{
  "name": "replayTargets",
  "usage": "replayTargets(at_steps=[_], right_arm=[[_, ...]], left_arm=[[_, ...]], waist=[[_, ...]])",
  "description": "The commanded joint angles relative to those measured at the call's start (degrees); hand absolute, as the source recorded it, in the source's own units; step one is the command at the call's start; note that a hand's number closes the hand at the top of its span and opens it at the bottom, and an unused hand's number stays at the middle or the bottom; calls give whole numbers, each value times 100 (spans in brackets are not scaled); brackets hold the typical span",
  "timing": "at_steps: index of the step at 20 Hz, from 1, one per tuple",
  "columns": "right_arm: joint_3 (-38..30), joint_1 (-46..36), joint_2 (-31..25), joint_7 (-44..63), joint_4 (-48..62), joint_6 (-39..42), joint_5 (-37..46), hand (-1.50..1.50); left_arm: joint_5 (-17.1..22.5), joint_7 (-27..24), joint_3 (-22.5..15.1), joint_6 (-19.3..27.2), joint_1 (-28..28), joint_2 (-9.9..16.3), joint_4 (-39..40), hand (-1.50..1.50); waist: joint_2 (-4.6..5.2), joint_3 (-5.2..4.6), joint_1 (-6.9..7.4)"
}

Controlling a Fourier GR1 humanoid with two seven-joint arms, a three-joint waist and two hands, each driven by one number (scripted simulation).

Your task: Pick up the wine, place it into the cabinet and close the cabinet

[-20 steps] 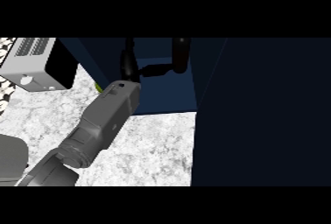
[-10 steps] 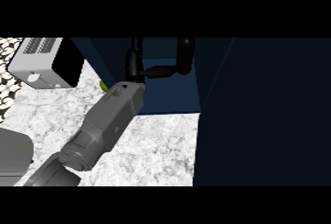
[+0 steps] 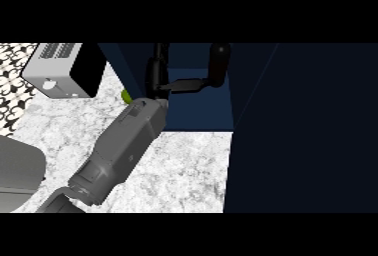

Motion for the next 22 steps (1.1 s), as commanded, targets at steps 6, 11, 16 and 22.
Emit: replayTargets(at_steps=[6, 11, 16, 22], right_arm=[[-25, 69, -28, 566, -1032, -245, -297, -150], [298, 426, -32, 422, -1236, -246, -36, -150], [5, 502, -180, 270, -1211, -122, -365, -150], [275, 391, -177, 419, -1375, -215, -148, -150]], left_arm=[[-243, 703, -529, 368, 1049, 105, -2047, -150], [-334, 787, -885, 495, 2163, 126, -3260, -150], [-456, 1030, -1295, 503, 3207, 501, -4611, -150], [-846, 1143, -1886, 1017, 4092, 500, -5830, -150]], waist=[[-40, -2, 144], [-46, -1, 71], [-25, 3, 55], [2, -1, -13]])
